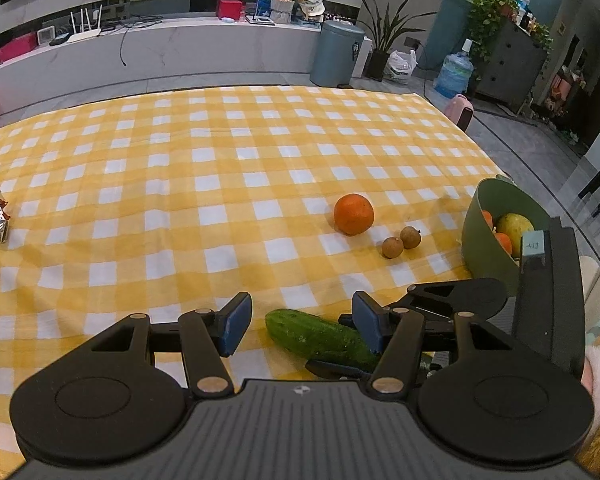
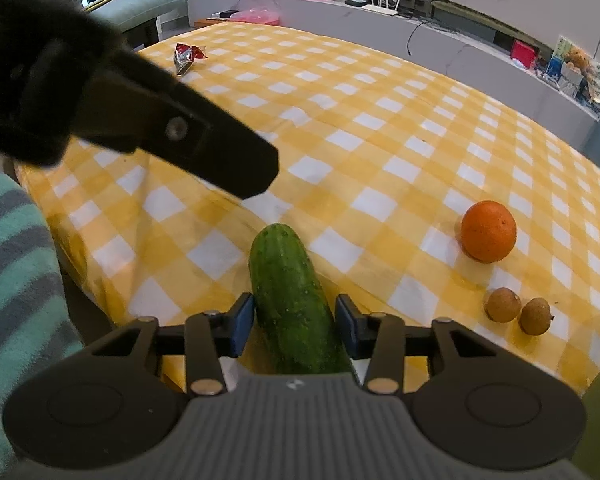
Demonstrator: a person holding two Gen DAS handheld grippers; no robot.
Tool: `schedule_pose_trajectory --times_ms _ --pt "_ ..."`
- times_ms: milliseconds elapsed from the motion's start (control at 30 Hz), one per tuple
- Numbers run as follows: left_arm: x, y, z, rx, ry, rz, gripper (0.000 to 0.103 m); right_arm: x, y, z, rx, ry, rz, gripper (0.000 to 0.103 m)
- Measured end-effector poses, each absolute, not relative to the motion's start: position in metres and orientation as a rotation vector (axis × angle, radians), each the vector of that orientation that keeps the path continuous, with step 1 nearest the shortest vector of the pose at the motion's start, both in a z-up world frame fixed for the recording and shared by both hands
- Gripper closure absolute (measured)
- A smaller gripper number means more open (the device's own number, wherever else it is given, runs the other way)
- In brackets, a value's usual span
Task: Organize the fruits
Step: 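Grasp the green cucumber at its middle with the right tool, then carry the cucumber to the colander with the right tool while the left tool grasps the last orange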
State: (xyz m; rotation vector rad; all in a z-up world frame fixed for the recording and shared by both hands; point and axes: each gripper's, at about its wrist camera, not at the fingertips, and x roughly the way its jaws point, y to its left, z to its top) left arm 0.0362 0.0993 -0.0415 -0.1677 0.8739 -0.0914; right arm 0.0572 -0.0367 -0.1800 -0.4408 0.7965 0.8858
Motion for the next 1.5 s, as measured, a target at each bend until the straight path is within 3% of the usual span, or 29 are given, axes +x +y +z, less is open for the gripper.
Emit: schedule_pose_trajectory --times_ms 967,1200,1500 --pt "0.081 0.057 -0.026 -0.061 0.753 -0.167 0.035 0.07 -0.2 -0.048 0.159 0.677 0.619 0.068" --pt "0.108 0.042 -0.042 -0.051 0.772 -0.214 0.035 0.069 -0.243 -0.018 0.146 0.604 0.5 0.068" --pt "0.147 0.028 -0.075 -0.028 0.829 -0.213 0.037 0.083 -0.284 -0.02 -0.025 0.627 0.285 0.068"
